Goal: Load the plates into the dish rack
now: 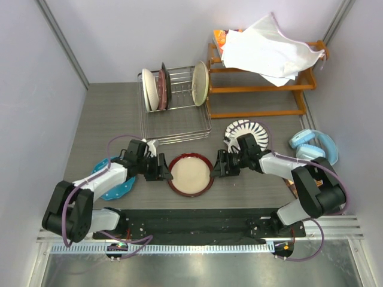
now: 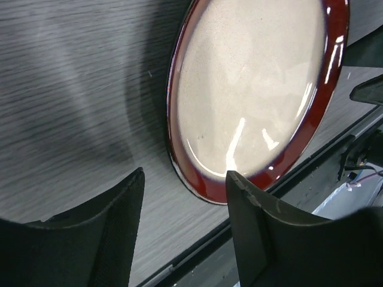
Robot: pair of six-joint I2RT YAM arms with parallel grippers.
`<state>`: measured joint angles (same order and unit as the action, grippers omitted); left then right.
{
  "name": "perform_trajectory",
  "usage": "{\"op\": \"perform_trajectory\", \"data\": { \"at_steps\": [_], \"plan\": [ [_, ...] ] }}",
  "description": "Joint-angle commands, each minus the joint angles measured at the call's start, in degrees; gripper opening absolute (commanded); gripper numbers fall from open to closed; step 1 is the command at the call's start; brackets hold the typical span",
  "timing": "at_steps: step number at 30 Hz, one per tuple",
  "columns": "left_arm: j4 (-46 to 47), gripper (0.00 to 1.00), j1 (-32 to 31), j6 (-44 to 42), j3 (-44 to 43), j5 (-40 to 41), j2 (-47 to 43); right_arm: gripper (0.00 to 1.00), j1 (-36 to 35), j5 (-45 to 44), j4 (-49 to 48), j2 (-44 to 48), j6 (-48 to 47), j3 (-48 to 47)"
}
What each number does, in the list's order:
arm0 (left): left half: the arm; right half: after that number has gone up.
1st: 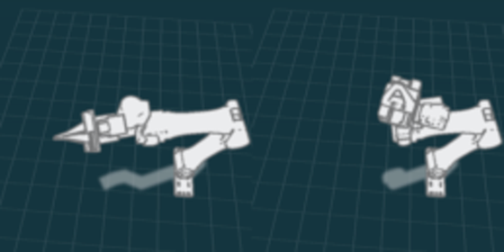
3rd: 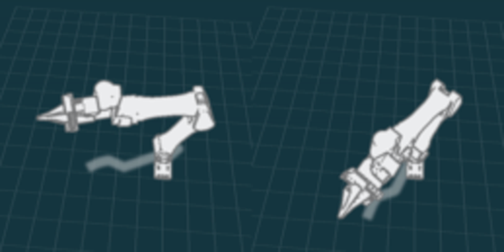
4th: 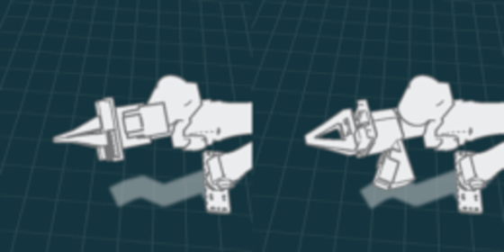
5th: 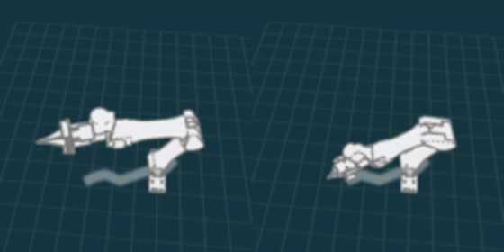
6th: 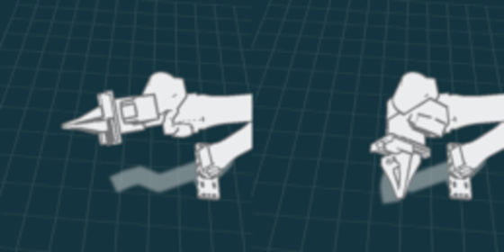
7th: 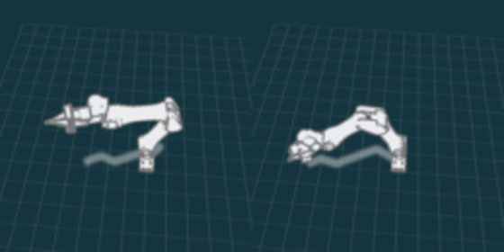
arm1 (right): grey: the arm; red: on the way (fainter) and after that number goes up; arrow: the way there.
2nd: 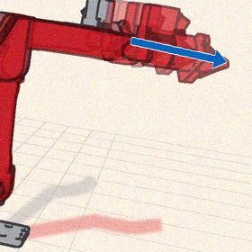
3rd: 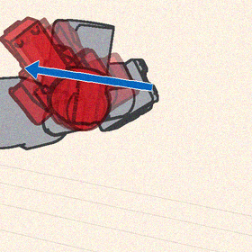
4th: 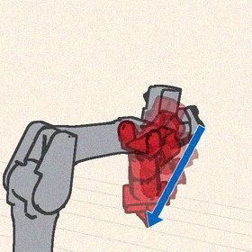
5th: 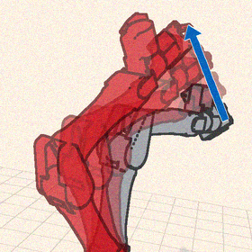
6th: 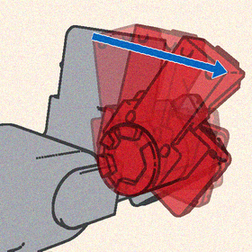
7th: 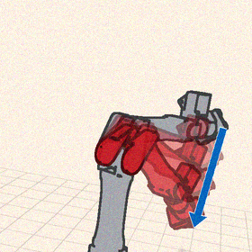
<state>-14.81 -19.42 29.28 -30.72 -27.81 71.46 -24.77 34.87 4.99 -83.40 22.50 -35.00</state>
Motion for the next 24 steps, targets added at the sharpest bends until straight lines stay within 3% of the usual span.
{"op": "perform_trajectory", "data": {
  "at_steps": [1, 9, 12, 17, 24],
  "plan": [
    [7.69, 0.53, -1.67, 1.48, -1.36, 0.57, 4.55, 0.65, 0.34, 5.46, -7.89, -3.17, 2.28, 0.02],
    [10.59, 0.41, -3.78, 2.54, -1.19, 1.01, 7.73, 0.66, 0.34, 12.14, -16.67, -11.43, 4.83, 1.52],
    [12.08, 0.3, -3.87, 2.8, -0.83, 0.3, 8.87, 0.66, 0.34, 15.05, -17.91, -15.47, 4.57, 0.73],
    [12.79, 0.02, -4.22, 2.54, -1.36, -1.45, 10.89, 0.66, 0.78, 17.25, -21.42, -20.13, 5.45, 0.64],
    [11.74, 0.0, -5.62, 1.13, -0.04, -4.17, 10.1, 0.66, 0.78, 15.84, -28.54, -23.39, 9.48, 2.4]
  ]
}}
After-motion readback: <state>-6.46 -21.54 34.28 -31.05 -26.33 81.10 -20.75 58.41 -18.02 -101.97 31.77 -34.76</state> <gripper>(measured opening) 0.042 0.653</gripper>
